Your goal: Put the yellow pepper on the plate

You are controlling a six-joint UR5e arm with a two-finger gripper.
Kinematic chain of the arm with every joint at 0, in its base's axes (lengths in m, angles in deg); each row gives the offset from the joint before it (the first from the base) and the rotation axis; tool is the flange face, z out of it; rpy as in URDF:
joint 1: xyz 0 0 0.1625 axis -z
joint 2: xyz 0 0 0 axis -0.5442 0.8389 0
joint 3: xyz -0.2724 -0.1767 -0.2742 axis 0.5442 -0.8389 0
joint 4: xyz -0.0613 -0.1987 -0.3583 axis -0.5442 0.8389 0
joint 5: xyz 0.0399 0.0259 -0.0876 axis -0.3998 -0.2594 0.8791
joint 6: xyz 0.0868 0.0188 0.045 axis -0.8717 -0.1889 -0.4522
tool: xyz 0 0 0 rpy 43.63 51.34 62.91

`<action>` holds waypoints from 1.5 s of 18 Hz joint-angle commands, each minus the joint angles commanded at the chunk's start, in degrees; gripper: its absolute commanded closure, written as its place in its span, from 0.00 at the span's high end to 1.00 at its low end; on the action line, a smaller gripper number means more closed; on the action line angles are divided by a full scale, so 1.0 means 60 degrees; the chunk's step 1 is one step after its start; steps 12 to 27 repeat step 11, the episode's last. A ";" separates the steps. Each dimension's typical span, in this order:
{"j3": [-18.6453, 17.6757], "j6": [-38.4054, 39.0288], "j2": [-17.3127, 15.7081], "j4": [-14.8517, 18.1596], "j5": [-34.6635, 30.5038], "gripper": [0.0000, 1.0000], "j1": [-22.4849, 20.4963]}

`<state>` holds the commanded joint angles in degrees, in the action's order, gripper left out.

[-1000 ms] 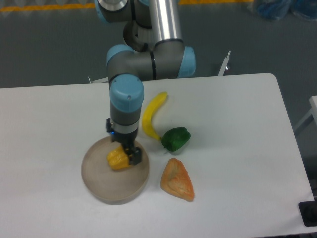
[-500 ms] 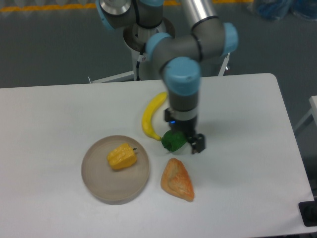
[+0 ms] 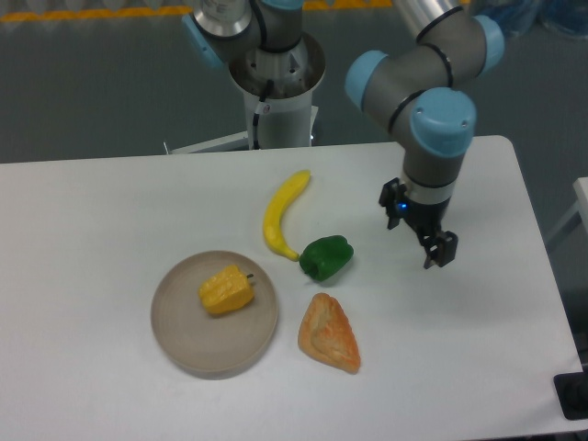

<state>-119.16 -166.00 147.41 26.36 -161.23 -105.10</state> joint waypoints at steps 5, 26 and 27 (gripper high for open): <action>0.0103 -0.0015 0.0073 0.0044 -0.0322 1.00 0.0044; 0.0103 -0.0015 0.0074 0.0044 -0.0338 1.00 0.0044; 0.0103 -0.0015 0.0074 0.0044 -0.0338 1.00 0.0044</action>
